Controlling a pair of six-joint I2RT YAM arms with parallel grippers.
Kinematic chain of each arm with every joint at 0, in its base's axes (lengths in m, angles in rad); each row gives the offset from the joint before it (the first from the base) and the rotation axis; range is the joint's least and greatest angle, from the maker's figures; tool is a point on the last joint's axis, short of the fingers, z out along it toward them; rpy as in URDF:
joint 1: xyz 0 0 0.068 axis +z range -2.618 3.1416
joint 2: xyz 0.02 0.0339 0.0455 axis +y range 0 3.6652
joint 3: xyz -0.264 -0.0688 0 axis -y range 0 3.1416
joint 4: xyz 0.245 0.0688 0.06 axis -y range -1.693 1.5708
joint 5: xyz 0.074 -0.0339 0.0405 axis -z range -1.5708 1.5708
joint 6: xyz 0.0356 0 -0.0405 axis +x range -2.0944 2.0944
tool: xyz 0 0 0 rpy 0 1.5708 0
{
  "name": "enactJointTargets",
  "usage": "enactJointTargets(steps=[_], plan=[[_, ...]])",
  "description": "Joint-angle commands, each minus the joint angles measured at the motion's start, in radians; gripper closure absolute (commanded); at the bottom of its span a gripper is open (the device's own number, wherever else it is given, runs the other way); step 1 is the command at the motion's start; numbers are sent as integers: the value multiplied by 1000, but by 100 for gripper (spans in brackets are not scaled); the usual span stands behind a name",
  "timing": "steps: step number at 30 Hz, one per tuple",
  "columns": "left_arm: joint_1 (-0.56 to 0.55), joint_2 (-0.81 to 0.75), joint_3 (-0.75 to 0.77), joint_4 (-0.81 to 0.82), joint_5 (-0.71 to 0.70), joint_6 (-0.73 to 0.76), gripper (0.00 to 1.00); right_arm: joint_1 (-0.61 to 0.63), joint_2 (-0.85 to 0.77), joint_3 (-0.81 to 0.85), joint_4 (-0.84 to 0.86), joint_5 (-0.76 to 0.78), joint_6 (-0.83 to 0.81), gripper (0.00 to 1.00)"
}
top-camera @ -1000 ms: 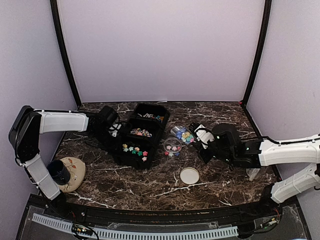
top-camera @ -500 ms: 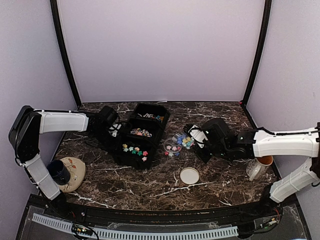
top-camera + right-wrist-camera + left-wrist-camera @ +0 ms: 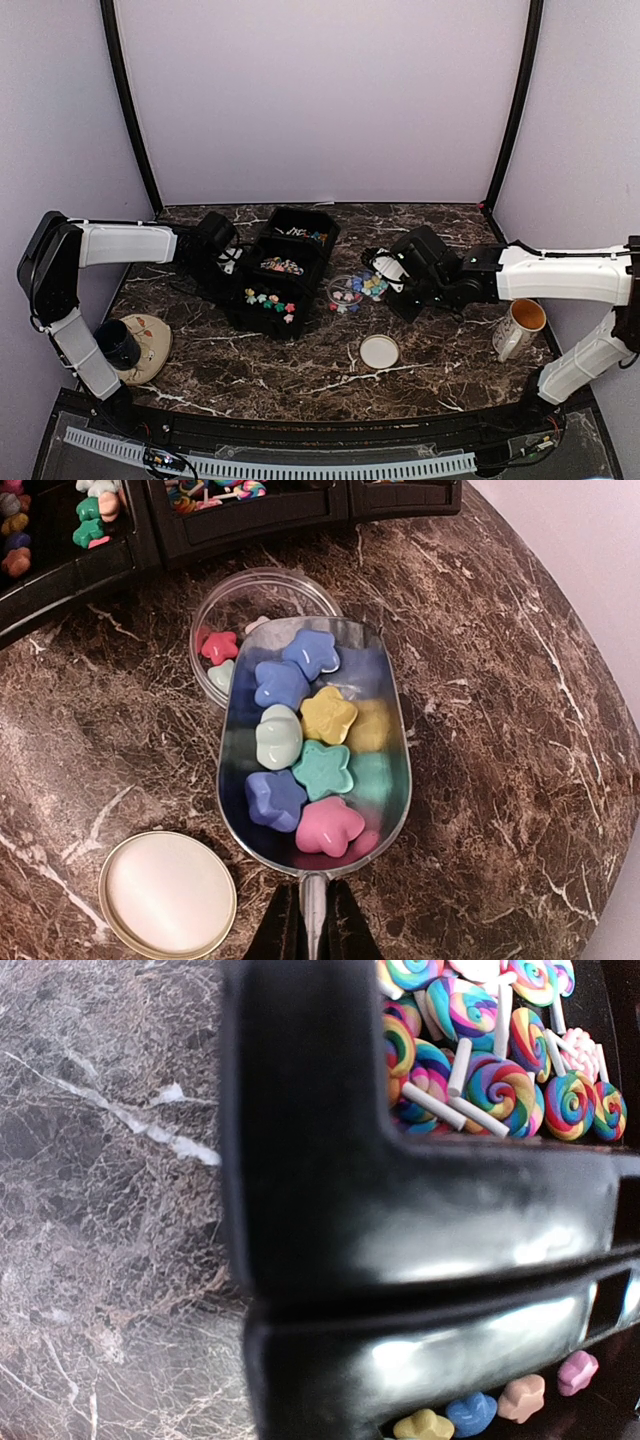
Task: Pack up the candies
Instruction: Place the fake candies in the packing box.
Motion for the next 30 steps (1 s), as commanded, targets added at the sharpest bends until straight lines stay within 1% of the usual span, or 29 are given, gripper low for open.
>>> enactJointTargets(steps=[1, 9, 16, 21, 22, 30], plan=[[-2, -81, 64, 124, 33, 8, 100, 0, 22, 56, -48, 0, -3, 100], [-2, -80, 64, 123, 33, 7, 100, 10, 66, 109, -116, 2, -12, 100], [-3, -79, 65, 122, 33, 8, 100, 23, 105, 178, -207, 20, -15, 100], [-2, -81, 65, 124, 34, 7, 100, 30, 116, 193, -251, 32, -20, 100], [-2, -81, 65, 123, 34, 8, 100, 31, 118, 223, -257, 33, -20, 100], [-2, -83, 65, 122, 33, 8, 100, 46, 132, 275, -324, 46, -25, 100]])
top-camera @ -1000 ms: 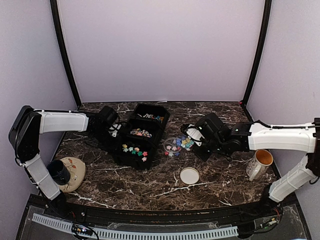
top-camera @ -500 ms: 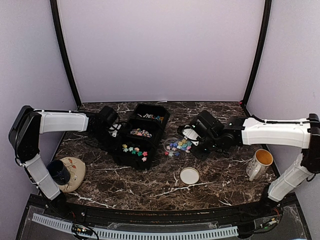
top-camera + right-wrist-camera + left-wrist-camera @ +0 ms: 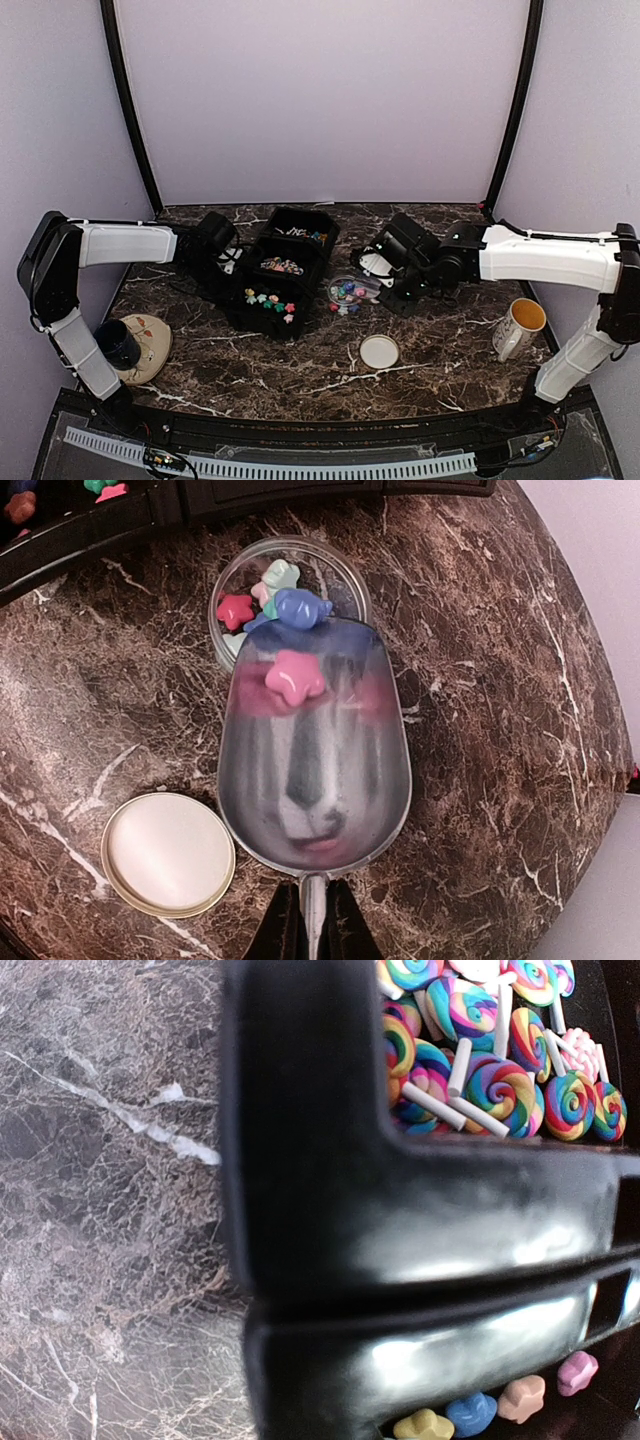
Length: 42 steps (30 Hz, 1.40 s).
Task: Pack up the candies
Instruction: Place the fake candies in the packing box, then place the plate at the center of the board.
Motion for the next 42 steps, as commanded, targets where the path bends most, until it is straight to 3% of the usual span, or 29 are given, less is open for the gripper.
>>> enactJointTargets(steps=[1, 16, 24, 32, 42], plan=[[-2, -82, 65, 123, 34, 8, 100, 15, 10, 52, -46, 29, -6, 100], [-2, -78, 67, 111, 22, 7, 100, 32, 13, 89, -127, 84, -18, 100], [-5, -96, 69, 22, -3, -11, 100, 31, -85, 37, 9, 107, -34, 100], [-5, -157, -58, 6, 15, -59, 100, 31, -134, 5, 137, 106, -75, 100], [-10, -223, -149, -9, 1, -95, 88, 33, -225, -104, 294, 63, -109, 100]])
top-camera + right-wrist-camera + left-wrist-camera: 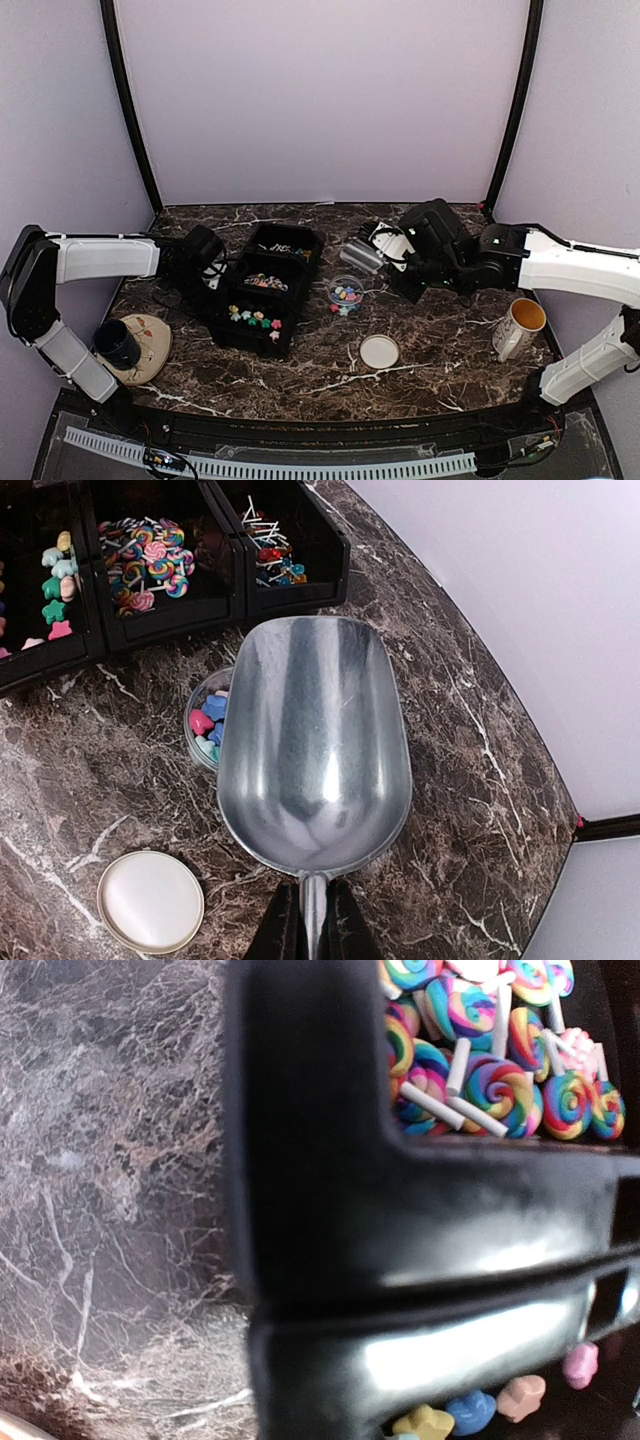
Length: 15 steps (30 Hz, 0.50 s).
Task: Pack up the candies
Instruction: Place the plate at the center of the board.
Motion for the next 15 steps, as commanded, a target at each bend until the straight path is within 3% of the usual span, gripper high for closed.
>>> enactJointTargets(steps=[1, 15], plan=[[-6, -89, -12, 66, 22, -25, 85, 8, -42, -32, 112, -16, -18, 100], [-8, -153, 31, -2, -25, -4, 54, 8, -53, -48, 118, -26, -21, 100]])
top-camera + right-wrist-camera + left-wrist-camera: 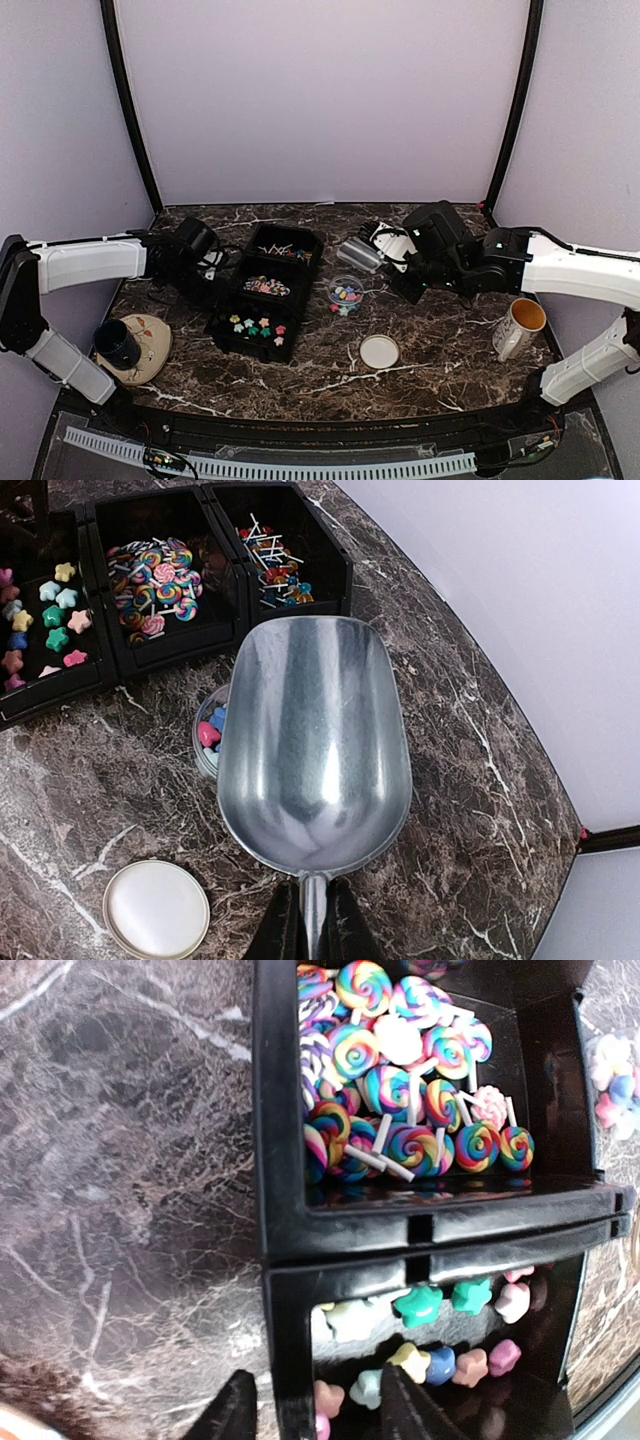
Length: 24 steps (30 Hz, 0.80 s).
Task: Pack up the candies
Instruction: Place the plate at the center of the board, then hold the plate at the center of the board.
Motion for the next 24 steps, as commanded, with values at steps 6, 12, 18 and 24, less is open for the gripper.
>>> enactJointTargets(steps=[6, 12, 18, 24], plan=[[-4, -27, 165, -59, -78, 72, 45, 8, -11, 0, 56, -16, -2, 100], [18, 126, 269, -33, -128, 125, 41, 9, -6, 6, 53, -29, 2, 100], [79, 229, 324, 18, -79, 123, 41, 11, -25, -7, 51, -32, 11, 100], [92, 326, 384, 8, -68, 137, 48, 11, -25, -11, 53, -41, 10, 100]])
